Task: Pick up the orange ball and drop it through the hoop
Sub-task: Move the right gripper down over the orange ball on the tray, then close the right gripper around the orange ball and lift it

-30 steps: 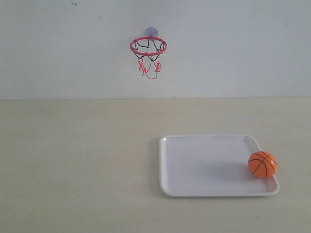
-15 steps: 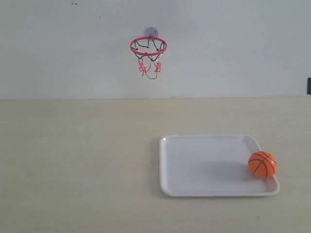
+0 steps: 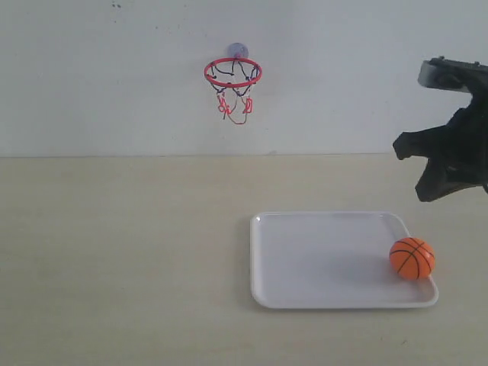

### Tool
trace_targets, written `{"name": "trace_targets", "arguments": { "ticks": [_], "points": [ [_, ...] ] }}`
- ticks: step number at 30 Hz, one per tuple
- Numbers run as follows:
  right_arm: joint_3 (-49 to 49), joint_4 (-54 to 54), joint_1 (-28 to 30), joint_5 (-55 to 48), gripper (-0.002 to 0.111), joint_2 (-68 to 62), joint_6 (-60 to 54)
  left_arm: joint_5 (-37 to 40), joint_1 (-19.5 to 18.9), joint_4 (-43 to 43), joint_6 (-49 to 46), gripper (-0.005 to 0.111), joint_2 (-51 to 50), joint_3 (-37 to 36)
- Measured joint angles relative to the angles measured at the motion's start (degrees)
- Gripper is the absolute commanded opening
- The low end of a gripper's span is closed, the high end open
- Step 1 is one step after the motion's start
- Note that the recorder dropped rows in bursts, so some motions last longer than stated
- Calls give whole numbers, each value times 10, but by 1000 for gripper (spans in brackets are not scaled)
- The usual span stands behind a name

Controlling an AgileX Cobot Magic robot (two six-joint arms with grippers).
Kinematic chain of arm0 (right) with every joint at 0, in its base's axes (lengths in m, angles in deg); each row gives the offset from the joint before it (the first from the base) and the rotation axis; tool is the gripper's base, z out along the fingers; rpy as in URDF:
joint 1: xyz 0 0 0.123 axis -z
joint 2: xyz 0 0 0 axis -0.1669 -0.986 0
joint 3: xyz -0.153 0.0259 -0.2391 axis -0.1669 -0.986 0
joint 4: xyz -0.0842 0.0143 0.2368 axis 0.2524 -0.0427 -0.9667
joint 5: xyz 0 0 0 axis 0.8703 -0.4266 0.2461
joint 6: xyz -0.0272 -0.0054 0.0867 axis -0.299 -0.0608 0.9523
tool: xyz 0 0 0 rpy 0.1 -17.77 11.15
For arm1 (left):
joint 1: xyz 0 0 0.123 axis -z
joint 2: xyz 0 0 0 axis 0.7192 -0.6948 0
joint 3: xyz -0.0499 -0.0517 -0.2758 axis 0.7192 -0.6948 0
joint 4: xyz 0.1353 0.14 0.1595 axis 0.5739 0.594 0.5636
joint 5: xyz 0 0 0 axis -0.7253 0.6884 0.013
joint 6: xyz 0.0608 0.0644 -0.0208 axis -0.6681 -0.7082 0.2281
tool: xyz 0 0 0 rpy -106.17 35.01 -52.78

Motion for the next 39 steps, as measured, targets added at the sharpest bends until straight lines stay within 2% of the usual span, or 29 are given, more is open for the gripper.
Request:
{"name": "trace_targets", "arguments": {
  "ticks": [5,12,14,16,19,21,39],
  "points": [
    [72,72,0,-75,0,-63,20,0,0,0,0,4,0,0],
    [81,126,0,-69,2,-82,20,0,0,0,0,4,0,0],
    [81,126,0,-66,11,-87,17,0,0,0,0,4,0,0],
    [81,124,0,-68,25,-94,7,0,0,0,0,4,0,0],
    [82,123,0,-74,54,-114,-1,0,0,0,0,4,0,0],
    [82,123,0,-74,65,-125,-5,0,0,0,0,4,0,0],
    [82,105,0,-50,66,-198,-11,0,0,0,0,4,0,0]
  ]
}}
